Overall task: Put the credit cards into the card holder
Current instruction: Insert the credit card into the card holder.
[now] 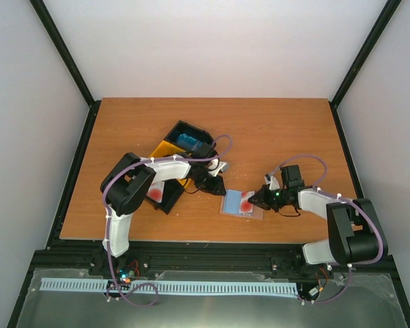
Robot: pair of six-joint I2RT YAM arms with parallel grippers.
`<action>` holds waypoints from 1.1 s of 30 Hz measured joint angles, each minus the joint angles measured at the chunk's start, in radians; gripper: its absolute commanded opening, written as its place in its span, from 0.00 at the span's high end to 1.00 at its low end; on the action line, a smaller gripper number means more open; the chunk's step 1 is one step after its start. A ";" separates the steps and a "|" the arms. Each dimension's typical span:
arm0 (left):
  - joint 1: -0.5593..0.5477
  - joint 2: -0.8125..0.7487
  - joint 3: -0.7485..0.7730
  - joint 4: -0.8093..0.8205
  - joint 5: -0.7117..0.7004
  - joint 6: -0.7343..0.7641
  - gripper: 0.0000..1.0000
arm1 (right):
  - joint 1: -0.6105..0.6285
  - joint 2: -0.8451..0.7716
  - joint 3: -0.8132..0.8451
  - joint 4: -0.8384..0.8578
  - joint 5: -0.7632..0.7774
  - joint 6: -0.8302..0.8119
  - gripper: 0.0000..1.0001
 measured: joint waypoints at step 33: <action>0.001 0.005 0.000 0.003 -0.015 -0.006 0.84 | 0.064 0.038 -0.023 0.125 0.005 0.121 0.97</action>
